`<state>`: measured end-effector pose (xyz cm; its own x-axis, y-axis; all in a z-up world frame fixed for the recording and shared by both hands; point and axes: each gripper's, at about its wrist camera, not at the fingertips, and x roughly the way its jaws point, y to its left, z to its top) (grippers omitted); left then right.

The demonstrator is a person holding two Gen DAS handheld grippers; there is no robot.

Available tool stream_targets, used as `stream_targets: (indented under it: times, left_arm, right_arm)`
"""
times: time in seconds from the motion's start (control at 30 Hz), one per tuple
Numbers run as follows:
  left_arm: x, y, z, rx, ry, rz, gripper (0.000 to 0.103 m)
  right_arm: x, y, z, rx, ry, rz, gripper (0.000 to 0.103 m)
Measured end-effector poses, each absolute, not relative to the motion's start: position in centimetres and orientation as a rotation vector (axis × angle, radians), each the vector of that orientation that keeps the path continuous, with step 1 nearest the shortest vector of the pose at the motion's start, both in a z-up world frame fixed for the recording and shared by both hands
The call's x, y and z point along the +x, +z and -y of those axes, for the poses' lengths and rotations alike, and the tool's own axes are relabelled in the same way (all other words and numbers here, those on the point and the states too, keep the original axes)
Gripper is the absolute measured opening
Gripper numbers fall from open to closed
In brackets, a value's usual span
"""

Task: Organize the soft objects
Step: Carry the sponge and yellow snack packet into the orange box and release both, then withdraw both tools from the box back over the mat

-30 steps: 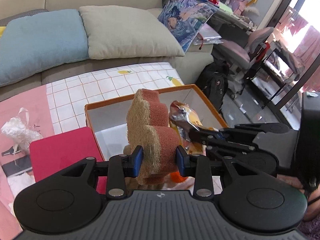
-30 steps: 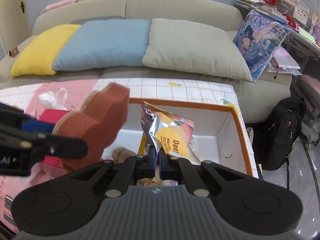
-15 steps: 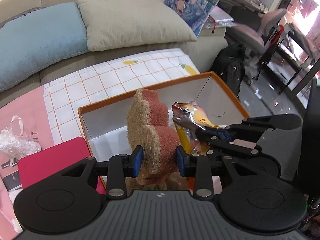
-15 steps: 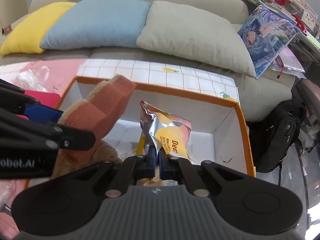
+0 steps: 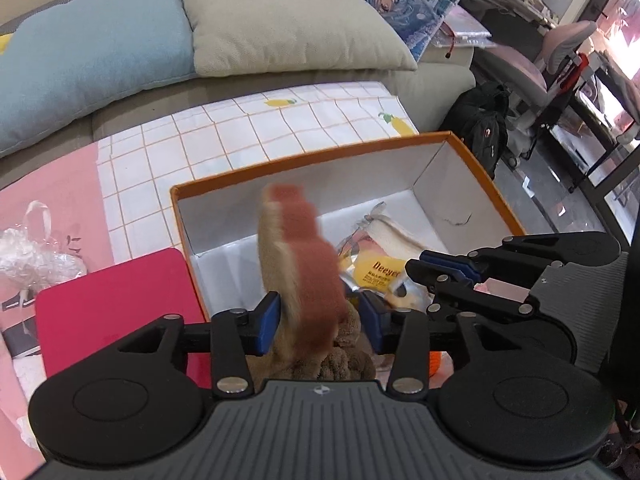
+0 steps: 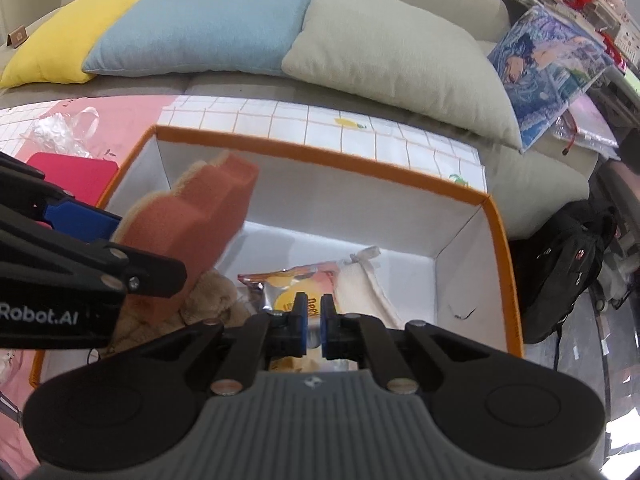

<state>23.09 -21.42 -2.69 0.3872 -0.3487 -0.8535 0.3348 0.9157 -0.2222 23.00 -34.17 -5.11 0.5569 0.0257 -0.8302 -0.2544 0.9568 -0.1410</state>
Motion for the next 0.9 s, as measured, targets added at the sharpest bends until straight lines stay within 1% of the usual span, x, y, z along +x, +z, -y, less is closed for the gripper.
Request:
stream_targets:
  times: [0.07,0.1,0.13,0.2,0.27,0.33,0.43,0.53,0.67,0.7,0.73,0.8,0.9]
  left_arm:
    - [22.9,-2.1,20.9,-0.042,-0.435,-1.080,0.063]
    - [22.9,-1.7,20.7,-0.055,-0.435,-1.075,0.065]
    - [22.7,-1.3,20.5,-0.065,-0.440,-1.068,0.065]
    - [22.3,-0.5,20.3,-0.068,-0.450,-1.044,0.065]
    - [21.6,0.5,20.0,-0.059,-0.459,-1.009,0.065]
    - [20.7,1.6,19.8,-0.051,-0.461,-0.954,0.065]
    - [18.8,3.0,19.5,-0.011,-0.461,-0.858,0.065]
    - [16.8,4.1,18.9,0.022,-0.462,-0.772,0.065]
    - [13.9,5.1,17.8,0.060,-0.456,-0.681,0.065]
    - [13.1,5.3,17.4,0.066,-0.459,-0.665,0.065]
    - [12.4,5.4,17.0,0.068,-0.464,-0.656,0.065]
    - [11.1,5.5,16.1,0.062,-0.466,-0.646,0.065]
    - [9.7,5.1,14.6,0.069,-0.446,-0.649,0.065]
  right_arm:
    - [22.8,-4.4,34.1,-0.255,0.165,-0.958,0.014]
    - [22.6,-4.0,34.0,-0.253,0.161,-0.953,0.023]
    - [22.4,-3.6,34.0,-0.254,0.157,-0.945,0.030]
    - [21.8,-2.8,33.8,-0.260,0.150,-0.923,0.036]
    - [21.2,-1.9,33.6,-0.266,0.142,-0.899,0.039]
    - [20.5,-1.0,33.4,-0.261,0.127,-0.873,0.045]
    - [19.0,0.4,33.4,-0.213,0.103,-0.823,0.051]
    - [17.3,1.2,33.3,-0.147,0.061,-0.772,0.053]
    - [14.6,1.7,32.5,-0.076,0.064,-0.714,0.054]
    - [13.9,1.7,32.2,-0.062,0.082,-0.702,0.058]
    - [13.2,1.6,31.7,-0.058,0.098,-0.690,0.067]
    - [11.7,1.6,30.6,-0.061,0.115,-0.668,0.072]
    - [9.7,1.4,29.1,-0.046,0.136,-0.653,0.078]
